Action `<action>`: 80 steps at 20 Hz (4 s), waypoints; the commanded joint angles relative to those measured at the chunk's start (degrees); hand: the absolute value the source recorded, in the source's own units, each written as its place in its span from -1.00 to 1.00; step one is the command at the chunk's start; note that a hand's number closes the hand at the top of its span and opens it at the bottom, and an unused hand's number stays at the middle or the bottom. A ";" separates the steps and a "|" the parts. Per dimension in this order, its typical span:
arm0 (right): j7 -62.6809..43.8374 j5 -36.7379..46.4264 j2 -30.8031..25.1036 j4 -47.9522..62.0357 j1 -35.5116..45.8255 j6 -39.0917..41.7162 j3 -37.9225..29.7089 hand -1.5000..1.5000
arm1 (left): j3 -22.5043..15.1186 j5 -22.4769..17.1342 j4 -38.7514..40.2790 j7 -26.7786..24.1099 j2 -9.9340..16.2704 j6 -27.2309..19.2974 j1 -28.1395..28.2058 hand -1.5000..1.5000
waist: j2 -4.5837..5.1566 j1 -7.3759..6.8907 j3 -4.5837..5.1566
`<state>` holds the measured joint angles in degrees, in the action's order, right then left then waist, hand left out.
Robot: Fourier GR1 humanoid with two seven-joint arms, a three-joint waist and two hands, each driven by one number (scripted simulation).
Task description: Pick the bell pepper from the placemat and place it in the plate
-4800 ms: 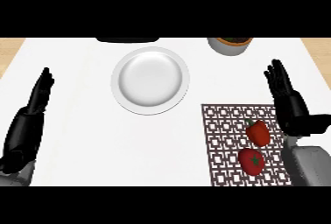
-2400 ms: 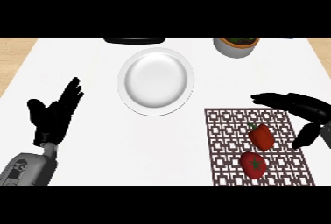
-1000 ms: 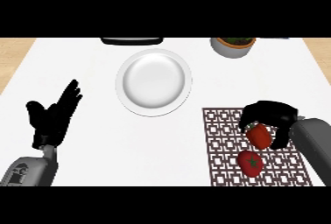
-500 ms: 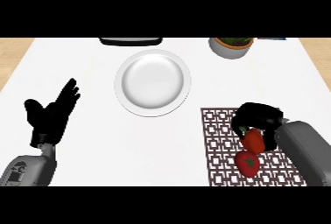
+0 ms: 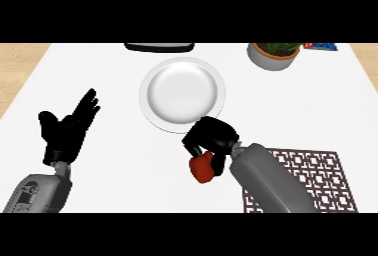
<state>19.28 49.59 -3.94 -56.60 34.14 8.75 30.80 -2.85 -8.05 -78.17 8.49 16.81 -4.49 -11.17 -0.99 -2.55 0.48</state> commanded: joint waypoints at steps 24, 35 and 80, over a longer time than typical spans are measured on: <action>-57.40 -15.72 3.94 5.79 25.65 -49.56 14.19 1.00 | -1.90 3.41 -3.60 1.34 -3.20 -2.45 0.32 0.00 | 1.47 -0.43 -0.47; -38.94 -29.43 3.94 22.85 27.01 -37.84 2.64 1.00 | 2.76 0.22 -2.23 0.81 0.08 1.83 -0.27 0.00 | 1.98 -0.26 -0.51; 2.79 -54.27 -3.94 25.87 23.61 -11.68 -24.19 -1.00 | 4.27 6.21 2.05 -2.92 -4.86 1.81 -0.29 0.00 | 1.25 1.91 -0.47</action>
<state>20.87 -5.62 -6.61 -33.42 55.65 -4.16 8.75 2.10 -3.59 -78.93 8.10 13.59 -2.11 -10.46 0.15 -0.55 -0.01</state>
